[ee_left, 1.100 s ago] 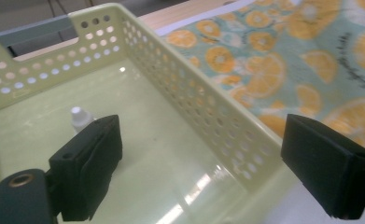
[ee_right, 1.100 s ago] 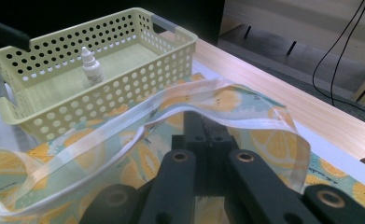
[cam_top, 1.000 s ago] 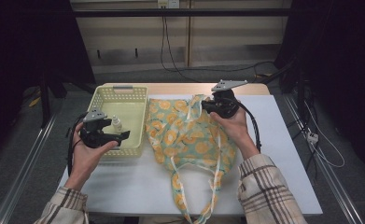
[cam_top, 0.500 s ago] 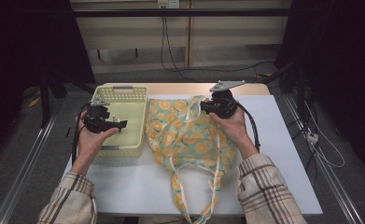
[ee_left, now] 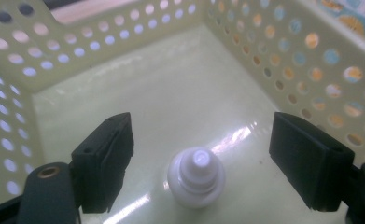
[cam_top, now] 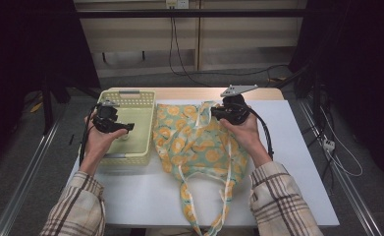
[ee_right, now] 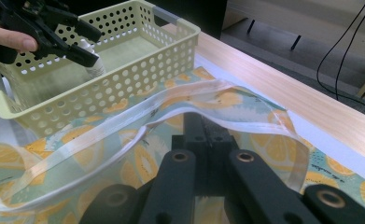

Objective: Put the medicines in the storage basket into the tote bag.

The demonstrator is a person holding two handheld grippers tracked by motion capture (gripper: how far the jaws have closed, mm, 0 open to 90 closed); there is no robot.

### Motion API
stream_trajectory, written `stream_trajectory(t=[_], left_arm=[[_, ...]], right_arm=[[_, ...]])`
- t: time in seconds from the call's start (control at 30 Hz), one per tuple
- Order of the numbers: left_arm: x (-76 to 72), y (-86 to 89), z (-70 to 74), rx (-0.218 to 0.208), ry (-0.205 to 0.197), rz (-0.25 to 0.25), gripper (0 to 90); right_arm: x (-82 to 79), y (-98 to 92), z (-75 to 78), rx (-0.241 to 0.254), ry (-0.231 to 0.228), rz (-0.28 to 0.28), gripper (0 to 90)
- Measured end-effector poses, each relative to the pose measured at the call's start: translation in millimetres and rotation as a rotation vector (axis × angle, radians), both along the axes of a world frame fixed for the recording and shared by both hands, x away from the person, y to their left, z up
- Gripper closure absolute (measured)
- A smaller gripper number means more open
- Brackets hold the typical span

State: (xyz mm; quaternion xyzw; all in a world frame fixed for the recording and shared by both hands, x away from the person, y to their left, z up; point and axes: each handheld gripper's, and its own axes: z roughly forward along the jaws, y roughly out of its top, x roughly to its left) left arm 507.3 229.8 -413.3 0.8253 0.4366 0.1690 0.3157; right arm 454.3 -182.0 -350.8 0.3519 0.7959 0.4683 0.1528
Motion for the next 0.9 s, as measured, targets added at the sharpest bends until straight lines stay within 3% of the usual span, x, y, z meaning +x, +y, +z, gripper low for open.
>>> stream_trajectory(t=[0.17, 0.2, 0.33, 0.5, 0.53, 0.6, 0.83, 0.9], left_arm=[[2.8, 0.0, -5.2, 0.019, 0.063, -0.013, 32.5], [2.6, -0.5, -5.6, 0.044, 0.065, -0.013, 32.5], [3.4, 0.4, -7.9, 0.057, 0.094, -0.006, 36.2], [4.0, -1.6, -10.8, 0.079, 0.105, -0.011, 47.5], [4.2, -1.5, -11.2, 0.079, 0.109, -0.015, 55.8], [4.7, -2.0, -12.3, 0.092, 0.115, -0.024, 59.3], [3.7, -3.5, -10.9, 0.111, 0.106, -0.032, 60.2], [3.2, -3.5, -9.8, 0.097, 0.1, -0.029, 60.3]], right_arm=[[1.6, 0.9, -2.1, 0.0, 0.006, -0.001, 90.0], [1.6, 0.9, -2.1, 0.0, 0.006, -0.001, 90.0], [1.4, 0.6, -2.1, -0.001, 0.005, -0.001, 90.0], [1.6, 0.7, -2.4, -0.002, 0.005, -0.001, 90.0], [2.0, 0.7, -3.0, -0.001, 0.005, -0.003, 90.0], [2.6, 0.6, -4.0, -0.002, 0.009, -0.004, 90.0], [2.8, 1.3, -4.4, -0.005, 0.016, -0.009, 90.0], [2.5, 0.7, -3.5, -0.006, 0.014, -0.01, 90.0]])
